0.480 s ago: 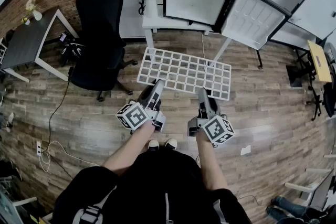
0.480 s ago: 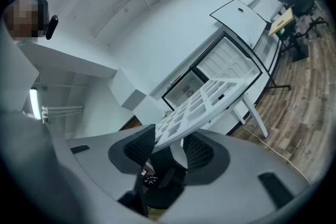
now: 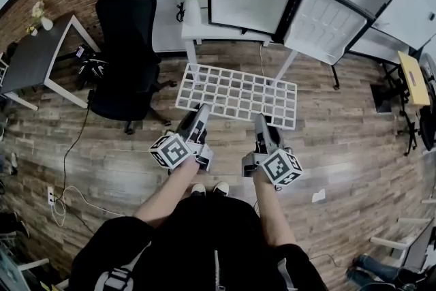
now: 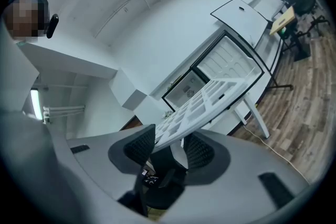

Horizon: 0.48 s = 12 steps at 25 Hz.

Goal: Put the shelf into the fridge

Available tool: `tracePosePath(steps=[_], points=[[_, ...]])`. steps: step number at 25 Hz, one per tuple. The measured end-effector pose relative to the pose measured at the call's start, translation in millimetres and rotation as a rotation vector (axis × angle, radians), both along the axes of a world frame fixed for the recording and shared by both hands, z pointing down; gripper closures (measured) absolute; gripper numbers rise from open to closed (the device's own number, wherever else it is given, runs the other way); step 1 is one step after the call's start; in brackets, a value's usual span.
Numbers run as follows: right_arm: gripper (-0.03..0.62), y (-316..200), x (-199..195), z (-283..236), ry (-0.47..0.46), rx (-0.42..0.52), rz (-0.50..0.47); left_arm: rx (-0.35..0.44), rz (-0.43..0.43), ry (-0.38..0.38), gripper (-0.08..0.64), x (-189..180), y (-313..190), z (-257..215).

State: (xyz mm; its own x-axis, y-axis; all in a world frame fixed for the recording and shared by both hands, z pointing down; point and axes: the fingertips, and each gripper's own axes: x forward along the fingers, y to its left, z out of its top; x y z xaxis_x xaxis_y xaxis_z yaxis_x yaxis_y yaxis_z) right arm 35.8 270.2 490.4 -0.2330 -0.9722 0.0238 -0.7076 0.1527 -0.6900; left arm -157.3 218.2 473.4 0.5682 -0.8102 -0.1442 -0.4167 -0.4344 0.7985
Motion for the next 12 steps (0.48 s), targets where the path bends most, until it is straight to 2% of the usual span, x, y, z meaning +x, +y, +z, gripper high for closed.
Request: tracePosePath(steps=[12], points=[[0.414, -7, 17, 4, -0.011, -0.009, -0.042, 0.006, -0.033, -0.003, 0.448, 16, -2, 0]])
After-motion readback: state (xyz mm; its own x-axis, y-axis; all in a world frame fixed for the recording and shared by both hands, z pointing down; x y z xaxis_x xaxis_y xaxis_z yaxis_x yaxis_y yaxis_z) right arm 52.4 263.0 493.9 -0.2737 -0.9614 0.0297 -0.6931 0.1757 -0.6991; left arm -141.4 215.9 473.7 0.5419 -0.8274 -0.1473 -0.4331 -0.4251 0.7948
